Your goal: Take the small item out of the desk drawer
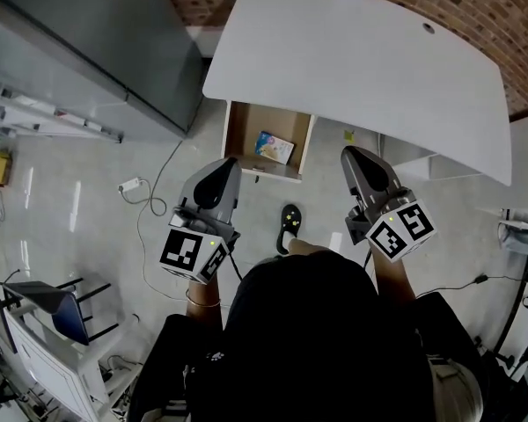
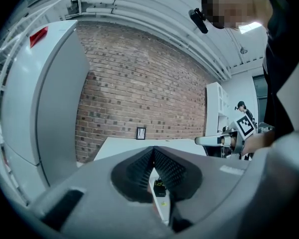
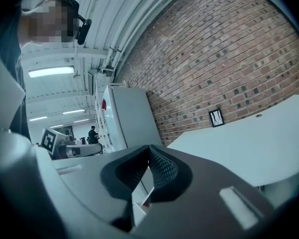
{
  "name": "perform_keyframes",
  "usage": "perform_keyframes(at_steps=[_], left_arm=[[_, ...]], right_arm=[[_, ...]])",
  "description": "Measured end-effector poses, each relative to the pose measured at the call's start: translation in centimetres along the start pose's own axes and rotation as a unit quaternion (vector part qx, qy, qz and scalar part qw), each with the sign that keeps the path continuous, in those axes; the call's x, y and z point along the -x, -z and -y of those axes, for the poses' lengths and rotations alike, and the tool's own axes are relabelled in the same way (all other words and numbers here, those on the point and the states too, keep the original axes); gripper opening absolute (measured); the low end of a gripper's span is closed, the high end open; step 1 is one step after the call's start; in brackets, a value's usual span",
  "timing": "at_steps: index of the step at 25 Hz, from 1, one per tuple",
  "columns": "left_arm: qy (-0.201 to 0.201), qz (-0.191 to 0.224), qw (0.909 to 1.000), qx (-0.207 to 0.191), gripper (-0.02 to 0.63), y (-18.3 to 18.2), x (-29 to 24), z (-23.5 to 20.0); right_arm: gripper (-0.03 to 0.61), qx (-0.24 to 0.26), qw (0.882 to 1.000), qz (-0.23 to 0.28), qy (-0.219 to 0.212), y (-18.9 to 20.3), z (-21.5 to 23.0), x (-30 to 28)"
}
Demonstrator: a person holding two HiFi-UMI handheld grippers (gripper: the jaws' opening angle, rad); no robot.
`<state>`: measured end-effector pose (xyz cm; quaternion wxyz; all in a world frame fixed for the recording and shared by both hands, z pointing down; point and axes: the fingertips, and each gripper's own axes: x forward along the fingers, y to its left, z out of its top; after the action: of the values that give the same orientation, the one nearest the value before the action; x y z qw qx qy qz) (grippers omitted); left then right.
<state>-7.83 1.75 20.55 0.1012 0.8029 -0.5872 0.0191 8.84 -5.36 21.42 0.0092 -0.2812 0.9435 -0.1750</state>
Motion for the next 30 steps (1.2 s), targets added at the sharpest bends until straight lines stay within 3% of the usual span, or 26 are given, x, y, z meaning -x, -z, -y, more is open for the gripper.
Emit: perform_keyframes(at_steps=[6, 14, 23, 30], left_arm=[[0.021, -0.013, 0.9996, -0.014, 0.000, 0.1, -3.3, -1.1], [0.016, -0.055, 0.9981, -0.022, 0.000, 1.8, -4.0, -5.0], [0.083, -0.087, 0.9911, -0.056, 0.000, 2.4, -5.7, -9.1], [0.121, -0.126, 0.9812, -0.082, 0.006, 5.8, -7.0, -10.5]], right_arm=[[0.008, -0.006, 1.000, -0.002, 0.005, -0.2, 1.4, -1.6], [0.008, -0.011, 1.000, -0.021, 0.018, 0.9, 1.6, -4.3], [0.008, -0.027, 0.997, -0.028, 0.070, 4.0, 1.1, -7.7], [0.008, -0.032, 0.993, -0.040, 0.109, 6.6, 1.5, -8.8]])
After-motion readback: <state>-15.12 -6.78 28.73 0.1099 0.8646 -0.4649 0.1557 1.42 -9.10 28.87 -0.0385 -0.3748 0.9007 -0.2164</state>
